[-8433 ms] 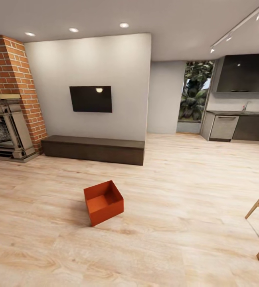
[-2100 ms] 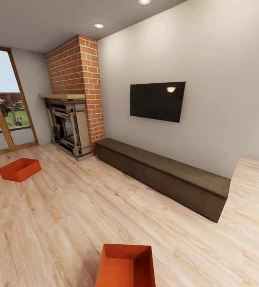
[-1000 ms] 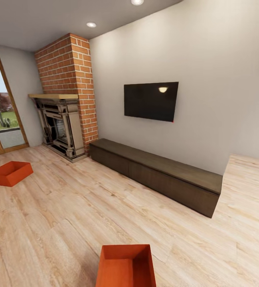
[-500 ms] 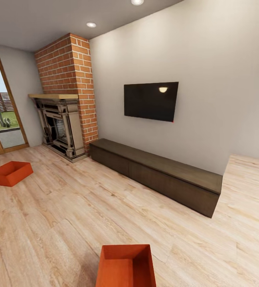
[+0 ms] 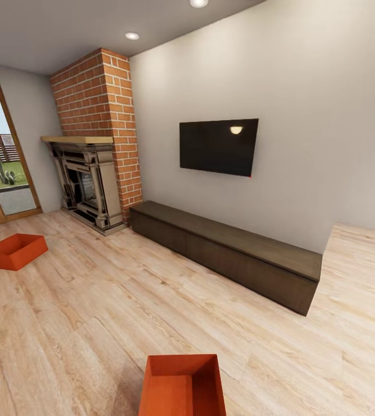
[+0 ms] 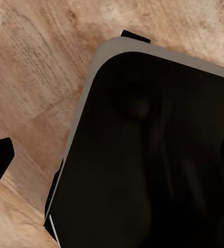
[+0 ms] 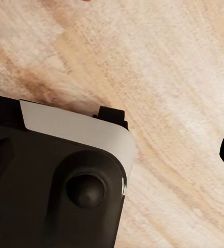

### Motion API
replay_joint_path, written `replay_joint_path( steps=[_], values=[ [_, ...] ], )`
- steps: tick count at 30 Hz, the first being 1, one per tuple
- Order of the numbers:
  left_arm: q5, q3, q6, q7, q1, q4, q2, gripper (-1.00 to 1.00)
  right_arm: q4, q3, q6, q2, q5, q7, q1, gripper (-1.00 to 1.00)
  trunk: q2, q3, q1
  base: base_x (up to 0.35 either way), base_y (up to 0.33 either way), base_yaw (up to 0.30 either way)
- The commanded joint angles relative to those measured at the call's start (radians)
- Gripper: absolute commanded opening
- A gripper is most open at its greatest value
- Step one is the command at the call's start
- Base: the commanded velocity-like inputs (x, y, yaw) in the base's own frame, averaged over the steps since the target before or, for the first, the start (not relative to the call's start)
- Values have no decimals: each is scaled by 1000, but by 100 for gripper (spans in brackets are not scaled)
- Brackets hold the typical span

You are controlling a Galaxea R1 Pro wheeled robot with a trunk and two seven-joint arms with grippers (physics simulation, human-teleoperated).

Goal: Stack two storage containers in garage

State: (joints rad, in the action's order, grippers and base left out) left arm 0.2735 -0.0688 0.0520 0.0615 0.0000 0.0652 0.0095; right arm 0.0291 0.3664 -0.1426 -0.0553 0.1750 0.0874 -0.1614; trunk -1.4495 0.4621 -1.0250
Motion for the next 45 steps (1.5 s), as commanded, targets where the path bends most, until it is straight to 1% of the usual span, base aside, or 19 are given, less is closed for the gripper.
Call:
replay_joint_path(
  steps=[1, 15, 20, 27, 41, 45],
  values=[
    [1, -6, 2, 1, 0, 1, -1, 100, 3, 6, -6, 0, 11, 5, -1, 100, 0, 1, 0, 0, 0, 0],
    [0, -8, 2, 10, 0, 3, -6, 100, 3, 7, -9, 0, 11, 6, -1, 100, 0, 1, 0, 0, 0, 0],
    [-8, -2, 2, 11, 0, 2, -5, 100, 3, 9, -8, 1, 10, 6, -1, 100, 0, 1, 0, 0, 0, 0],
    [-3, -4, 0, 11, 0, 1, -5, 100, 3, 9, -8, 2, 9, 6, -1, 100, 0, 1, 0, 0, 0, 0],
    [0, -5, 0, 11, 0, -1, -5, 100, 3, 10, -7, 1, 8, 6, -1, 100, 98, -43, 54, 0, 0, 0],
    [0, -5, 0, 11, 0, -1, -5, 100, 3, 12, -4, 2, 7, 6, -1, 100, 98, -43, 54, 0, 0, 0]
  ],
)
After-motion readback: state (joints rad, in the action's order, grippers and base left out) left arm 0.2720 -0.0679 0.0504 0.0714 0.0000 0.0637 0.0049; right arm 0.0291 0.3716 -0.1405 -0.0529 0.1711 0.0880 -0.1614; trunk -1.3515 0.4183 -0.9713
